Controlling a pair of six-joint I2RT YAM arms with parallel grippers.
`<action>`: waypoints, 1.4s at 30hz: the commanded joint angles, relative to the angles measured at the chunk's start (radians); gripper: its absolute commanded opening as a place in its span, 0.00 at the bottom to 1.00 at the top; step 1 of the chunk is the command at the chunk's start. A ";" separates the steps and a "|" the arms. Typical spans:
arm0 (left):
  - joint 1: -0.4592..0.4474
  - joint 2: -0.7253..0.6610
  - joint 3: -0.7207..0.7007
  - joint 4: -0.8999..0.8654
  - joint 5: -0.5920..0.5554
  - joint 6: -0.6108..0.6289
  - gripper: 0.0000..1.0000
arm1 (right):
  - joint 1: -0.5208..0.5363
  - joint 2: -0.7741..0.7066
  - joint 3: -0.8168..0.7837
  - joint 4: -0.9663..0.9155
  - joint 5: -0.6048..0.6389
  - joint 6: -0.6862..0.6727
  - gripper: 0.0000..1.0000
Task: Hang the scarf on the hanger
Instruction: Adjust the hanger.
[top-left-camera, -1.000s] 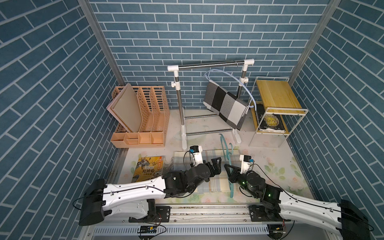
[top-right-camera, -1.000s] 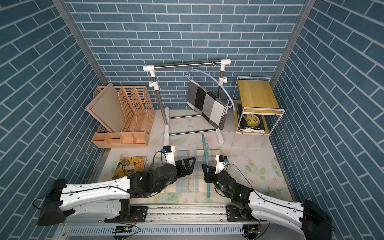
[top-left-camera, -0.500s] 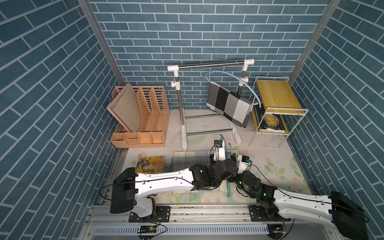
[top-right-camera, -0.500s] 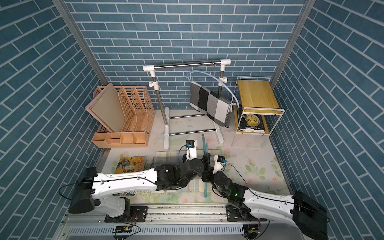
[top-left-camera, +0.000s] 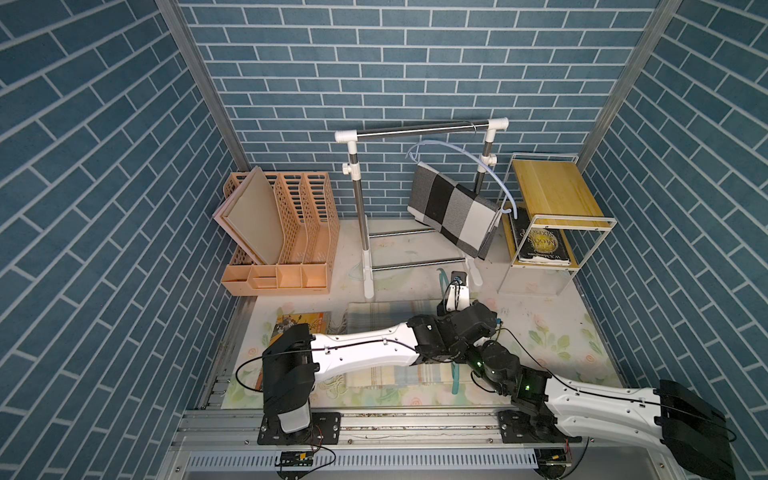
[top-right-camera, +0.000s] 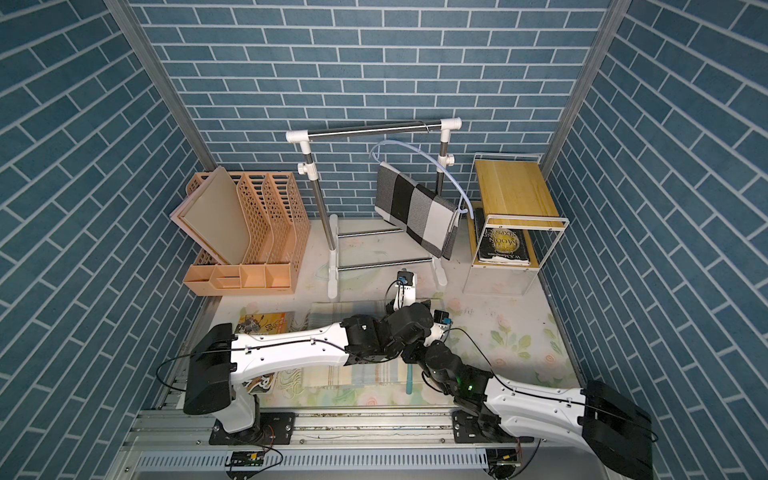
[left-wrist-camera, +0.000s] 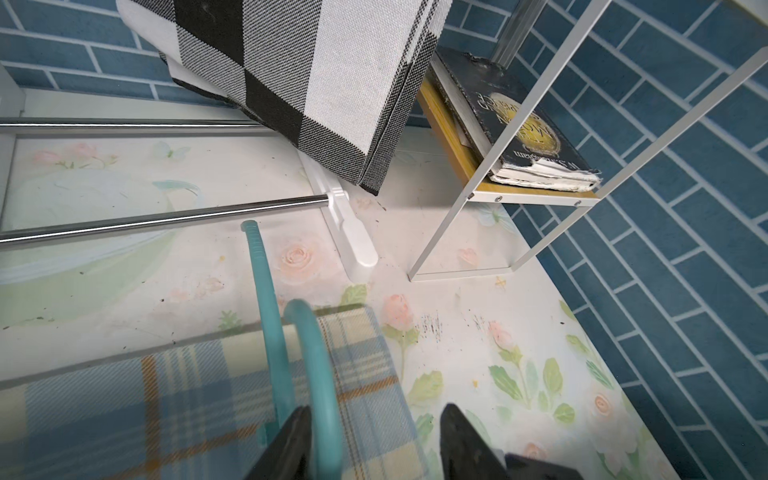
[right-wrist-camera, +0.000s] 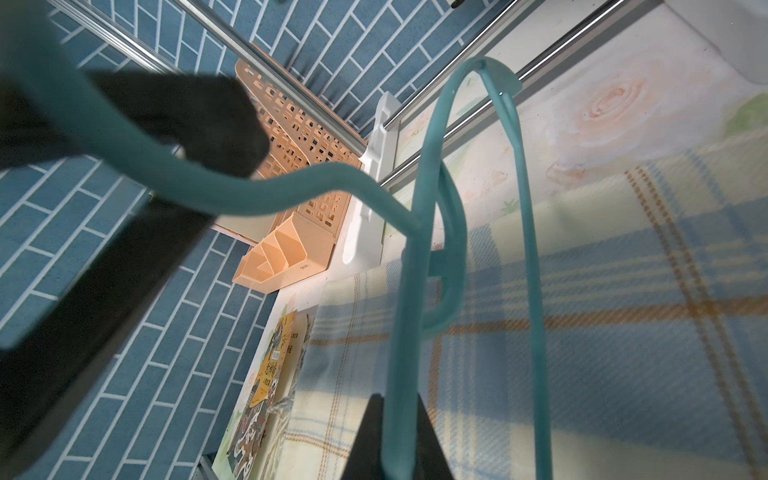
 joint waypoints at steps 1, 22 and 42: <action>0.008 0.018 0.034 -0.078 -0.031 0.012 0.40 | 0.008 0.004 0.034 0.015 0.018 0.004 0.00; 0.057 -0.178 -0.194 0.003 -0.041 0.029 0.00 | -0.051 -0.137 0.267 -0.542 -0.187 -0.176 0.97; 0.111 -0.591 -0.756 0.352 0.005 -0.051 0.00 | -0.646 -0.018 0.355 -0.853 -0.501 -0.331 0.84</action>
